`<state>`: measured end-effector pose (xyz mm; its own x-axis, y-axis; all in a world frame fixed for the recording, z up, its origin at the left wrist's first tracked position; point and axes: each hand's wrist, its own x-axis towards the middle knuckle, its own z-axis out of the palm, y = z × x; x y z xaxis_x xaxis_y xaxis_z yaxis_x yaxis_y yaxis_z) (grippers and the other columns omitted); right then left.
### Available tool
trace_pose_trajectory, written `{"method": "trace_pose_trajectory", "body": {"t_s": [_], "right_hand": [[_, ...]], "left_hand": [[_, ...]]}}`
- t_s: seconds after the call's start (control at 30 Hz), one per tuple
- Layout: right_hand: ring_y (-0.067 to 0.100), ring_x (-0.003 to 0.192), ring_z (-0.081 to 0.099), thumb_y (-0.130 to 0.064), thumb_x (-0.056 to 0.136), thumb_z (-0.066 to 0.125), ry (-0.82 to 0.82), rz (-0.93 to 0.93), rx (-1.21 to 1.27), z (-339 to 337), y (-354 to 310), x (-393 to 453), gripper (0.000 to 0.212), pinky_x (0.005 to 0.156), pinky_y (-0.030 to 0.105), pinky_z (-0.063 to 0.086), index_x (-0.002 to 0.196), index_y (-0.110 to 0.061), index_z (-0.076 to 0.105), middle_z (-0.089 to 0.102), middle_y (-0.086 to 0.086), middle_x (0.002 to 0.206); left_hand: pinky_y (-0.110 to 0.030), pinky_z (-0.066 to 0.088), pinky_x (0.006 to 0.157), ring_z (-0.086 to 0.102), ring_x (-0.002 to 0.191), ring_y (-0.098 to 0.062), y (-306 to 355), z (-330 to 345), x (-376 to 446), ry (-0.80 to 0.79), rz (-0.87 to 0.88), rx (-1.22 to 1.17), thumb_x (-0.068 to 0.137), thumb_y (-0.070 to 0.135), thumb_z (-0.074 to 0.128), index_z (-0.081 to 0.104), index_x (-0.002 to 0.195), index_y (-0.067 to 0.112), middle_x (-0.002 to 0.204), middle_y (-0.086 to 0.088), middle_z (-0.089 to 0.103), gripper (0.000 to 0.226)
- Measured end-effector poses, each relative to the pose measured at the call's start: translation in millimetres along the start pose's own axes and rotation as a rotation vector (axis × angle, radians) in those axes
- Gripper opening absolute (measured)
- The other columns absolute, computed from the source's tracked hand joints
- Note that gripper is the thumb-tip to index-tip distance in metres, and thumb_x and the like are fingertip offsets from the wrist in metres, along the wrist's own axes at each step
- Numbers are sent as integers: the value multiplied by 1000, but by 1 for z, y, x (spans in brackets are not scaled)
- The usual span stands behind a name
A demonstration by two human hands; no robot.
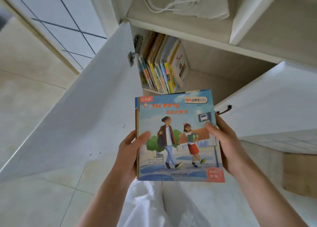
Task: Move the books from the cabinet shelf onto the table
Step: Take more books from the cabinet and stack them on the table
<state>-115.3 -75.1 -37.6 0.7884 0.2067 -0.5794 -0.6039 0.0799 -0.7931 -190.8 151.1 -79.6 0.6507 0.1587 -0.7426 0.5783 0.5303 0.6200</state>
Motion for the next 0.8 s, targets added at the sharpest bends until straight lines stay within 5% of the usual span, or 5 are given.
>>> {"method": "trace_pose_trajectory", "body": {"t_s": [0.17, 0.37, 0.5, 0.8], "right_hand": [[12, 101, 70, -26, 100, 47, -2, -98, -187, 18, -3, -22, 33, 73, 28, 56, 129, -41, 55, 72, -12, 114], [11, 93, 72, -34, 100, 45, -90, -78, -312, 22, -13, -28, 29, 72, 33, 60, 124, -48, 51, 73, -14, 104], [21, 92, 73, -20, 95, 56, -263, -23, -364, 20, -23, -31, 31, 74, 43, 59, 118, -40, 57, 74, -2, 107], [12, 93, 72, 1, 87, 62, -713, -38, -625, 36, -32, -37, 44, 67, 23, 57, 116, -32, 58, 74, -4, 105]], "left_hand": [[-37, 60, 62, 74, 80, -36, 1, -3, -38, 100, 47, 48, 91, 23, 62, 64, 113, 13, 98, -9, 76, 24], [-33, 58, 54, 75, 73, -29, -3, 4, -72, 251, 143, 14, 90, 23, 64, 66, 105, 17, 90, -5, 77, 16], [-36, 60, 56, 74, 77, -33, -22, 8, -91, 330, 198, -131, 88, 22, 66, 65, 109, 13, 94, -10, 77, 23], [-39, 60, 59, 74, 78, -34, -92, 24, -159, 612, 290, -423, 86, 30, 66, 63, 110, 18, 94, -9, 76, 27]]}}
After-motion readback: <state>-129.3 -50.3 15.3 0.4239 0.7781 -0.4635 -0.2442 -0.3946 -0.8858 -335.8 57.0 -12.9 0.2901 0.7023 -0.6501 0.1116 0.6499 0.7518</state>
